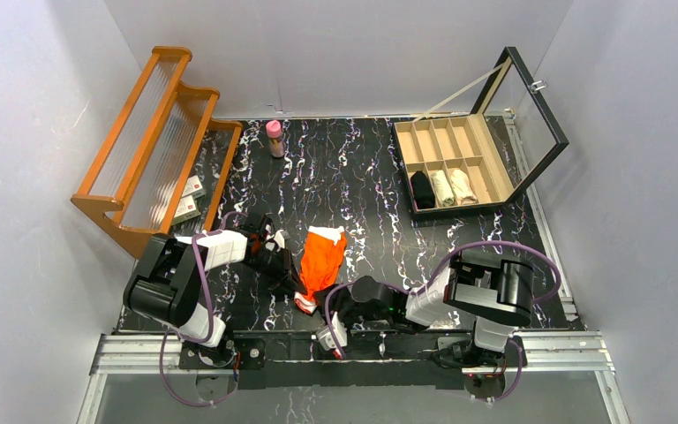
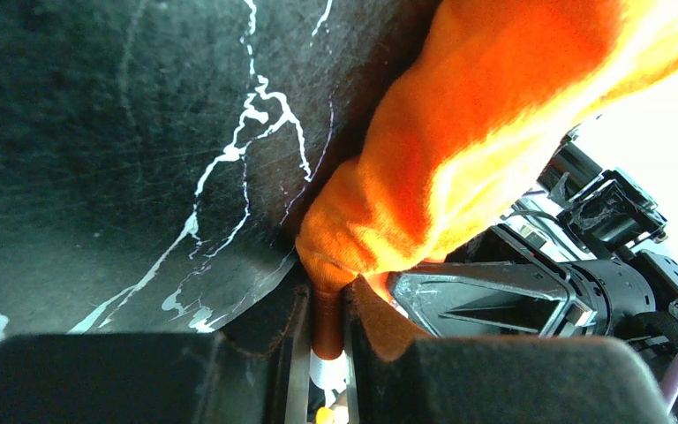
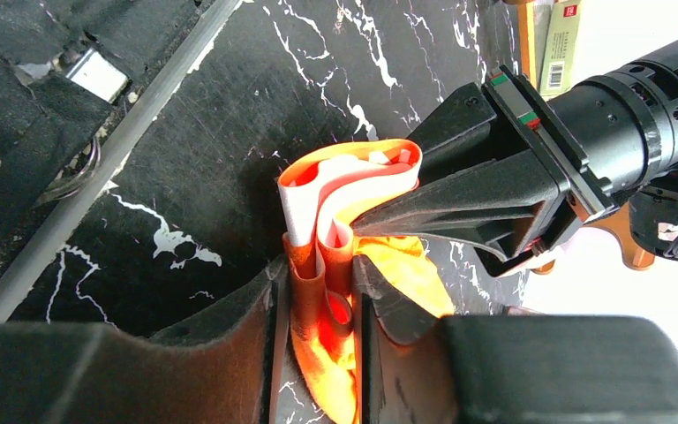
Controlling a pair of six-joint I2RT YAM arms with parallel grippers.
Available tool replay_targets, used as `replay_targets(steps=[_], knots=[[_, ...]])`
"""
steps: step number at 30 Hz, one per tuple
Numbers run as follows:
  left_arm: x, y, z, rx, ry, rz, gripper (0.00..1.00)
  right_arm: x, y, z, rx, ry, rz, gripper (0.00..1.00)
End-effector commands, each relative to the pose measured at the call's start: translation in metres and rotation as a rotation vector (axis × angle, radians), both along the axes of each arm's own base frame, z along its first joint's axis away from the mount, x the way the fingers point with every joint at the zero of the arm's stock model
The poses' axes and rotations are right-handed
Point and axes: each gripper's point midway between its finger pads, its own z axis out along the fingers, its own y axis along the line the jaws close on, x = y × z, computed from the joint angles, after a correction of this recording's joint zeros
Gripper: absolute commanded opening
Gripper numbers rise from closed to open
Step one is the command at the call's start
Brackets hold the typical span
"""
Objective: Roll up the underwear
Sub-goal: Roll the underwear to the center of the board.
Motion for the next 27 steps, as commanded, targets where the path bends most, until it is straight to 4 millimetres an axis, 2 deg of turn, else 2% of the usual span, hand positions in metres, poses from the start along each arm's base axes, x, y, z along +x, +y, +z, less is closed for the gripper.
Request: replay_targets(steps=[1, 3, 5, 7, 12, 16, 18, 22, 25, 27], knots=[[-0.003, 0.009, -0.009, 0.068, 0.006, 0.002, 0.00, -0.001, 0.012, 0.011, 0.044, -0.006, 0.011, 0.32], [-0.002, 0.010, -0.008, 0.073, -0.004, 0.005, 0.00, 0.002, 0.011, 0.015, 0.067, 0.020, -0.025, 0.24], [0.002, 0.009, -0.003, 0.063, -0.032, 0.007, 0.00, 0.005, 0.009, 0.023, 0.103, 0.094, -0.088, 0.13], [0.006, 0.011, 0.000, 0.078, -0.068, 0.022, 0.06, 0.006, 0.006, 0.028, 0.123, 0.220, -0.153, 0.01], [0.006, 0.016, 0.000, 0.103, -0.108, 0.079, 0.25, -0.005, 0.000, 0.044, 0.214, 0.564, -0.201, 0.01], [0.016, 0.014, 0.012, 0.078, -0.192, 0.123, 0.45, -0.007, -0.009, 0.048, 0.255, 0.781, -0.228, 0.01], [0.022, 0.013, 0.019, 0.066, -0.232, 0.142, 0.52, -0.008, -0.014, 0.050, 0.280, 0.865, -0.241, 0.01], [0.032, 0.009, 0.031, 0.036, -0.294, 0.171, 0.58, -0.011, -0.018, 0.046, 0.277, 0.991, -0.262, 0.01], [0.037, 0.009, 0.037, 0.033, -0.325, 0.182, 0.60, -0.007, -0.020, 0.048, 0.324, 1.091, -0.311, 0.01], [0.040, 0.010, 0.041, 0.034, -0.352, 0.192, 0.60, -0.005, -0.025, 0.050, 0.360, 1.212, -0.353, 0.01]])
